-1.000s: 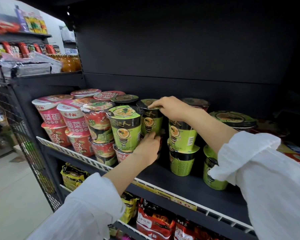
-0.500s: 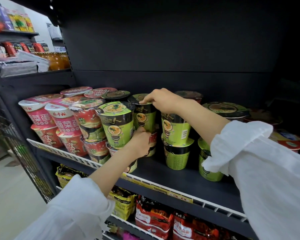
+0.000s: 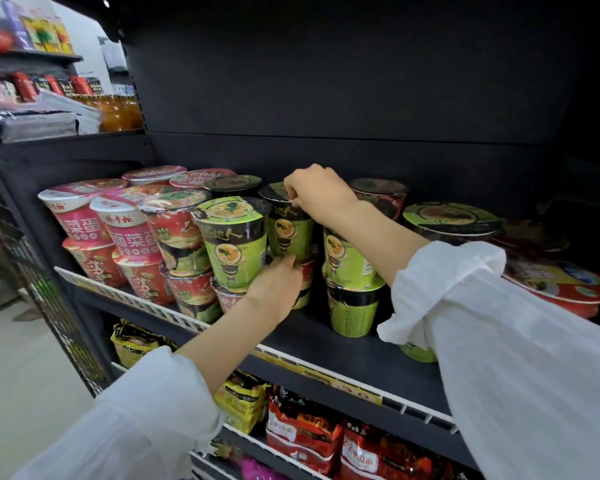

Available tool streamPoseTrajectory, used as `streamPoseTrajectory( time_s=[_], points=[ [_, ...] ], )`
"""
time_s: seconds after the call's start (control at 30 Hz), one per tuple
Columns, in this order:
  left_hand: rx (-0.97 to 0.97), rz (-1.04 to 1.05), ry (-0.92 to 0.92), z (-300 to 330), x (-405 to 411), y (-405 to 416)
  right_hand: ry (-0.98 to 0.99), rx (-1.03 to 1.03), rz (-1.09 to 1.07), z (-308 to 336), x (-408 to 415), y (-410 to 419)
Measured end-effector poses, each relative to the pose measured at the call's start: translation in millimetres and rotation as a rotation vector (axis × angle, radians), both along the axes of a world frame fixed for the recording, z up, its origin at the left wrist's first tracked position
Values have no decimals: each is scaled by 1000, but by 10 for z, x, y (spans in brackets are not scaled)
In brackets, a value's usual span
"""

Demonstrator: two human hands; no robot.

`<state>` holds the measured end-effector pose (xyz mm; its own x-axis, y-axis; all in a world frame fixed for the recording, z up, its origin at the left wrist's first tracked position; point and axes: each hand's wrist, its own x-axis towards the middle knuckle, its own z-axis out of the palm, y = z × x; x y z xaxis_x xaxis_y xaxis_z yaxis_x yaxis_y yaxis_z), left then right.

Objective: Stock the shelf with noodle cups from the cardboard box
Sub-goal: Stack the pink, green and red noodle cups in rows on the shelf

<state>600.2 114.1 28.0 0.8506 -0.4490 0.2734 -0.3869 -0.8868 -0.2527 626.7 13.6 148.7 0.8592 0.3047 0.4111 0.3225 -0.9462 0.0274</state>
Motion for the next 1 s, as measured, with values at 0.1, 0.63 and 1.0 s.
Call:
streamPoseTrajectory(
  time_s=[0.1,0.63,1.0],
  points=[
    [17,27,-5,59,-4,-15,12,-55,-9,42,4,14],
    [-34,34,150,196,-26,26,19,34,-23,-7,46,225],
    [-423,-212,165,191,-89,11,139,157,-80,-7,-382,-342]
  ],
)
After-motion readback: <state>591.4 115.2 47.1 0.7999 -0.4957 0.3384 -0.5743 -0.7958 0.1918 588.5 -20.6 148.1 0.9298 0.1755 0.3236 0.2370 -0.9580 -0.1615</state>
